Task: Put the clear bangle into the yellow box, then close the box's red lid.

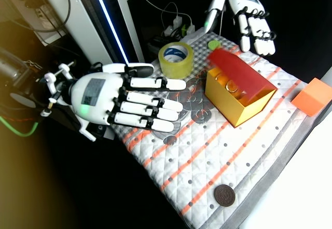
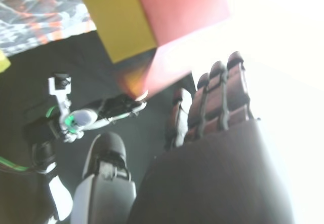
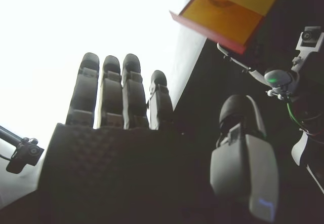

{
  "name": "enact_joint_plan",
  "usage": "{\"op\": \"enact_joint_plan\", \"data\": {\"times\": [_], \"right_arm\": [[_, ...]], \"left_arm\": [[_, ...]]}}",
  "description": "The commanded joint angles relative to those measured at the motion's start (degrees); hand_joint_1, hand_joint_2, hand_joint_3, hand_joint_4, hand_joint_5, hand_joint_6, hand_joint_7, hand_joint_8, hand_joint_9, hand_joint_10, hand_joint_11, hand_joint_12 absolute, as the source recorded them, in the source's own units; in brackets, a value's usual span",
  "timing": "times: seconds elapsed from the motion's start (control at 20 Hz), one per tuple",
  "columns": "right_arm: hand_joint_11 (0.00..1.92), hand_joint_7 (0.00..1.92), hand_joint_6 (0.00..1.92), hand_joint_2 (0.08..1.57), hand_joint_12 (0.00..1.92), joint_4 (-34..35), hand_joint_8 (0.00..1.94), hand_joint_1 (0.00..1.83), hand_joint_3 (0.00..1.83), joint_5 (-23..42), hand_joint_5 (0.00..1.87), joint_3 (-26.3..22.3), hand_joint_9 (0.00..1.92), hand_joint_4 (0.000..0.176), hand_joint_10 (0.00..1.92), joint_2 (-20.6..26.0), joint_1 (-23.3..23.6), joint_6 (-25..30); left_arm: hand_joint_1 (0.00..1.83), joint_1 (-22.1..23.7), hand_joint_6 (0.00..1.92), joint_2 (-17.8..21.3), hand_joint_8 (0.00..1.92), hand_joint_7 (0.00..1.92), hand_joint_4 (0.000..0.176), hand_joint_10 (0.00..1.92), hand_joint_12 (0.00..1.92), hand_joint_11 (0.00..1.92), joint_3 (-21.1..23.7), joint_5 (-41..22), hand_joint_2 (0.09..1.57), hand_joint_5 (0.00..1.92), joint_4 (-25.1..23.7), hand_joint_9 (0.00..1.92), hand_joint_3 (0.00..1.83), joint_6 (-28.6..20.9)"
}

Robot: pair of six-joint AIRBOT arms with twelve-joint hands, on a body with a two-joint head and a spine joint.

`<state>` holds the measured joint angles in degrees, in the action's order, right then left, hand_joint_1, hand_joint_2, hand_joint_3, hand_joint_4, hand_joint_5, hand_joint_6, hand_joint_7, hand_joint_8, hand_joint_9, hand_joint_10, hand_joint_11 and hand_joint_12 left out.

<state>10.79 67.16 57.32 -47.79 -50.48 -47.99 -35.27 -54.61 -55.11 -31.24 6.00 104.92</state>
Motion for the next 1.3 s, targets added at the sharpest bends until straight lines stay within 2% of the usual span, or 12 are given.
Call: {"op": "enact_joint_plan", "data": {"times": [0.0,0.2,0.3,0.35,0.45,0.5,0.55,0.75,0.95,1.05,1.2,1.25], "right_arm": [[0.02,0.19,0.0,1.2,0.01,0.6,0.01,0.01,0.01,7.1,0.08,0.4,0.08,0.136,0.01,0.3,0.1,0.6],[0.02,0.18,0.0,1.22,0.01,0.6,0.0,0.0,0.01,7.1,0.07,0.6,0.08,0.122,0.01,0.0,0.1,0.9],[0.01,0.18,0.0,1.22,0.01,0.6,0.0,0.0,0.01,7.1,0.07,0.7,0.07,0.125,0.0,0.0,0.1,1.0],[0.0,0.18,0.0,1.22,0.0,0.6,0.0,0.0,0.01,7.1,0.07,0.7,0.06,0.128,0.0,0.0,0.0,1.1],[0.0,0.17,0.0,1.21,0.0,0.6,0.0,0.0,0.0,7.1,0.07,0.7,0.06,0.13,0.0,0.0,-0.1,1.2],[0.01,0.18,0.0,1.21,0.0,0.6,0.0,0.0,0.0,7.1,0.07,0.7,0.07,0.124,0.01,0.0,-0.2,1.3],[0.01,0.17,0.0,1.2,0.0,0.6,0.0,0.0,0.0,7.1,0.07,0.7,0.07,0.13,0.0,0.0,-0.3,1.3],[0.02,0.18,0.0,1.21,0.01,0.6,0.0,0.0,0.0,7.1,0.08,0.7,0.08,0.139,0.01,0.0,-0.3,1.5],[0.05,0.2,0.0,1.22,0.02,0.6,0.01,0.0,0.01,7.1,0.08,0.7,0.11,0.126,0.01,0.1,-0.4,1.8],[0.05,0.2,0.0,1.22,0.02,0.6,0.01,0.0,0.01,7.1,0.08,0.7,0.11,0.123,0.01,0.1,-0.5,1.9],[0.04,0.2,0.0,1.22,0.02,0.6,0.01,0.0,0.0,7.1,0.08,0.7,0.1,0.13,0.01,0.1,-0.5,1.9],[0.03,0.2,0.0,1.22,0.02,0.6,0.01,0.0,0.0,7.1,0.08,0.7,0.1,0.123,0.01,0.1,-0.5,1.9]], "left_arm": [[0.0,2.0,0.02,-1.5,0.0,0.0,0.176,0.0,0.0,0.0,-0.7,-2.9,1.13,0.15,-2.2,0.0,0.0,-0.6],[0.03,3.8,0.02,-4.9,0.0,0.0,0.176,0.0,0.0,0.0,-2.4,0.3,1.15,0.2,-4.8,0.0,0.0,-1.9],[0.0,4.0,0.02,-6.0,0.0,0.0,0.176,0.0,0.0,0.0,-2.8,2.5,1.15,0.22,-6.9,0.0,0.0,-2.5],[0.06,3.6,0.03,-6.4,0.0,0.0,0.176,0.0,0.0,0.0,-2.9,3.3,1.15,0.27,-7.0,0.0,0.0,-2.6],[0.11,2.4,0.01,-7.1,0.0,0.0,0.176,0.0,0.0,0.0,-3.6,3.9,1.16,0.23,-7.0,0.0,0.0,-4.1],[0.16,2.0,0.0,-7.4,0.0,0.0,0.176,0.0,0.0,0.0,-4.0,4.1,1.16,0.19,-6.9,0.0,0.0,-4.7],[0.21,1.7,0.01,-7.8,0.0,0.0,0.176,0.0,0.0,0.0,-4.5,4.4,1.14,0.27,-6.4,0.0,0.0,-4.9],[0.21,1.0,0.01,-9.3,0.0,0.01,0.176,0.0,0.0,0.0,-5.6,5.9,1.14,0.29,-6.2,0.0,0.0,-6.4],[0.0,0.1,0.0,-9.9,0.0,0.0,0.176,0.0,0.0,0.0,-6.0,7.1,1.15,0.2,-6.5,0.0,0.01,-6.5],[0.0,0.0,0.0,-9.7,0.0,0.0,0.176,0.0,0.0,0.0,-6.2,6.7,1.14,0.18,-5.4,0.0,0.0,-6.6],[0.16,0.2,0.02,-8.4,0.0,0.0,0.176,0.0,0.0,0.0,-6.0,4.7,1.14,0.22,-4.0,0.0,0.0,-6.6],[0.03,0.2,0.01,-8.0,0.0,0.0,0.176,0.0,0.0,0.0,-5.8,4.2,1.17,0.22,-3.7,0.0,0.01,-6.6]]}}
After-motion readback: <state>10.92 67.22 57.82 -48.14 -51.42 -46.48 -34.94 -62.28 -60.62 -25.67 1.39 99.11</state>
